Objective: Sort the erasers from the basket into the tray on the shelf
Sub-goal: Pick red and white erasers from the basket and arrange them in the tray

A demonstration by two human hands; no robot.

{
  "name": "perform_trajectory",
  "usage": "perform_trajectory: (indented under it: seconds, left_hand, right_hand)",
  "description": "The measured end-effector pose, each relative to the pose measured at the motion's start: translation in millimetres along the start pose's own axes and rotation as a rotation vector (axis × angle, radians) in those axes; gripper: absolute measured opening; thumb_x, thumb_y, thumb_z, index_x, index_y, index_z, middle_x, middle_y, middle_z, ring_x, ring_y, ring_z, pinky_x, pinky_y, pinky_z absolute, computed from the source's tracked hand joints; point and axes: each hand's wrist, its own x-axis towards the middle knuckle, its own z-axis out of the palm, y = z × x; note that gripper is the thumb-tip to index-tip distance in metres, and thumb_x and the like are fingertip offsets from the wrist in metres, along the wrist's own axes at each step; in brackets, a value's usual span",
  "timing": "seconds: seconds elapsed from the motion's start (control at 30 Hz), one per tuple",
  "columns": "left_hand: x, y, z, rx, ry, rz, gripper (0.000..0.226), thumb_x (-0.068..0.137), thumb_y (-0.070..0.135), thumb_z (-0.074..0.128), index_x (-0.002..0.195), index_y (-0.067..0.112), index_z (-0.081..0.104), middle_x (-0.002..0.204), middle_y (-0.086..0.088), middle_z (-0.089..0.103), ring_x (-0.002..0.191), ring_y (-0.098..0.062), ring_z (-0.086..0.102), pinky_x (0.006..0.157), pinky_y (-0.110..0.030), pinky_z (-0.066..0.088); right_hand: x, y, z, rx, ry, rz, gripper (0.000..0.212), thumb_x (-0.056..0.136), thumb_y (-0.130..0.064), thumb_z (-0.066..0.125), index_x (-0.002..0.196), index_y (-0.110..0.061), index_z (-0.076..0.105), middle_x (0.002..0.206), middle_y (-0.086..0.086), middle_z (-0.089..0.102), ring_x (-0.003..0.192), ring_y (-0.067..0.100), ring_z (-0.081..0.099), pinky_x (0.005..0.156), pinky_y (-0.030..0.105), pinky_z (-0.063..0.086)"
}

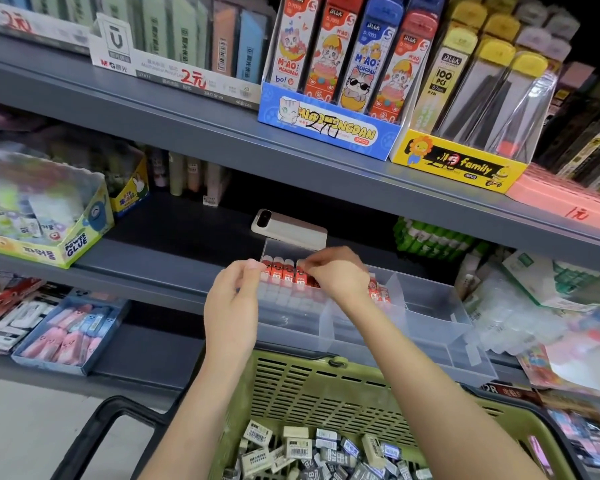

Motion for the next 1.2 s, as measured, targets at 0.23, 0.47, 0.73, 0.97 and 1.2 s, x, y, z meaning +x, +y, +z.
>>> perform_trajectory:
  seconds: [0.23, 0.47, 0.73, 0.97, 1.2]
  left_hand:
    - [1.4, -2.8, 1.5, 0.047, -0.039, 0.003, 0.013, 0.099, 0.032, 0.042, 0.101, 0.035, 0.055, 0.099, 0.018, 0.058, 0.09, 0.012, 0.05, 0.073, -0.013, 0.035]
    - [1.9, -5.4, 3.6, 0.091, -0.038, 0.027, 0.016, 0.098, 0.031, 0.043, 0.105, 0.028, 0.057, 0.099, 0.017, 0.058, 0.091, 0.009, 0.051, 0.073, -0.013, 0.034]
    - [-4.9, -3.4, -0.9, 0.153, -0.025, 0.084, 0.012, 0.097, 0.03, 0.046, 0.103, 0.029, 0.057, 0.098, 0.018, 0.058, 0.086, 0.016, 0.05, 0.071, -0.011, 0.033]
    - [-43.6, -13.6, -36.2, 0.354, -0.015, 0.25, 0.009, 0.097, 0.02, 0.05, 0.099, 0.021, 0.059, 0.1, 0.005, 0.061, 0.086, 0.002, 0.052, 0.071, -0.002, 0.034]
    - [-90.1, -8.1, -65.7, 0.642, -0.189, 0.337, 0.014, 0.09, 0.013, 0.057, 0.097, 0.006, 0.068, 0.097, 0.001, 0.062, 0.095, -0.02, 0.057, 0.087, -0.029, 0.04]
  right_hand:
    - [-10.4, 0.8, 9.0, -0.144, 0.127, -0.104, 0.025, 0.089, -0.046, 0.055, 0.099, -0.032, 0.073, 0.099, -0.007, 0.072, 0.095, 0.018, 0.063, 0.083, 0.026, 0.047]
    - [-24.2, 10.0, 2.5, -0.053, 0.048, -0.139, 0.037, 0.093, -0.025, 0.042, 0.127, -0.03, 0.056, 0.077, -0.002, 0.066, 0.101, 0.02, 0.059, 0.107, 0.036, 0.017]
    - [-58.4, 17.6, -18.5, 0.018, 0.108, -0.223, 0.033, 0.091, -0.042, 0.051, 0.122, -0.034, 0.058, 0.094, -0.014, 0.07, 0.107, 0.014, 0.056, 0.095, 0.033, 0.024]
    - [-161.7, 72.7, -13.0, 0.127, 0.327, -0.562, 0.029, 0.087, -0.04, 0.055, 0.097, -0.018, 0.07, 0.096, -0.006, 0.068, 0.095, 0.013, 0.056, 0.083, 0.032, 0.035]
    - [-231.9, 123.3, 81.0, 0.024, -0.472, -0.471, 0.03, 0.088, -0.035, 0.062, 0.109, -0.015, 0.069, 0.106, 0.001, 0.07, 0.099, 0.014, 0.06, 0.092, 0.035, 0.047]
